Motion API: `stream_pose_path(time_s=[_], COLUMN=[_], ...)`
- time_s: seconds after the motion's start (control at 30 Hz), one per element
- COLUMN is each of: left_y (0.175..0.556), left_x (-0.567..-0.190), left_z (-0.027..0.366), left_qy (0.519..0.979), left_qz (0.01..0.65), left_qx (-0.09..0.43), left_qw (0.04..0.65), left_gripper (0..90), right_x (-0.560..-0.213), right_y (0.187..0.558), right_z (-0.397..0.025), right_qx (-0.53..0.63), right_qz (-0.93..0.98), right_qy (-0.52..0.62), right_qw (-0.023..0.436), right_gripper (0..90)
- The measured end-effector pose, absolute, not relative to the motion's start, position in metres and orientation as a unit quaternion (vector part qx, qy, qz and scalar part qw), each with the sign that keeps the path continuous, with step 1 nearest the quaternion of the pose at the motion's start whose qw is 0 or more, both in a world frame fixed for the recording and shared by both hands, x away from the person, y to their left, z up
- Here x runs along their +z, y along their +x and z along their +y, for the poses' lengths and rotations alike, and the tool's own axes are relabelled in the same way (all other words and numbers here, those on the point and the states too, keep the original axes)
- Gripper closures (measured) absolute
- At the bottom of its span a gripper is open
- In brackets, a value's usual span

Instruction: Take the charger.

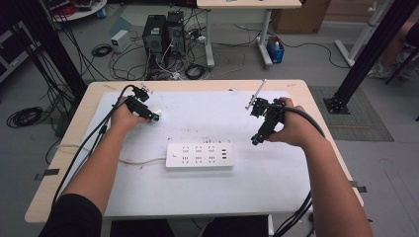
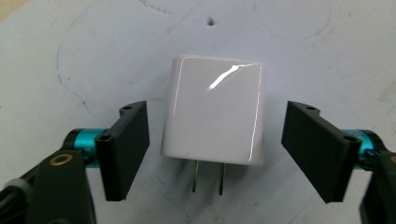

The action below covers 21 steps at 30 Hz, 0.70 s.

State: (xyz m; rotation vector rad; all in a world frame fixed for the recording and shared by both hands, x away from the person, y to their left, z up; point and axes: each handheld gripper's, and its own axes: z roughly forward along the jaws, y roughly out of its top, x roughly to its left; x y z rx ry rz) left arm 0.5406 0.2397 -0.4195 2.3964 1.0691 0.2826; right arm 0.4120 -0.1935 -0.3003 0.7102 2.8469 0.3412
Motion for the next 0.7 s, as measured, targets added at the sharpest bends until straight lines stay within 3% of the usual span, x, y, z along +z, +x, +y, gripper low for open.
stream_pose_path(time_s=[0.4,0.47,0.7], left_y=[0.5414,0.541,0.5387], left_x=[-0.4224,-0.4218,-0.42], left_z=[0.2395,0.24,0.2371], left_qy=[0.883,0.884,0.885], left_qz=[0.39,0.39,0.391], left_qx=[0.101,0.106,0.115], left_qw=[0.242,0.236,0.227], left_gripper=[34.9,41.1,42.5], right_x=[-0.3024,-0.3021,-0.3019], right_y=[0.4142,0.4141,0.4136], right_z=[-0.1921,-0.1922,-0.1936], right_qx=[0.11,0.109,0.111], right_qz=[0.96,0.96,0.959], right_qy=[0.239,0.241,0.242], right_qw=[0.094,0.096,0.097], right_gripper=[1.2,1.2,1.2])
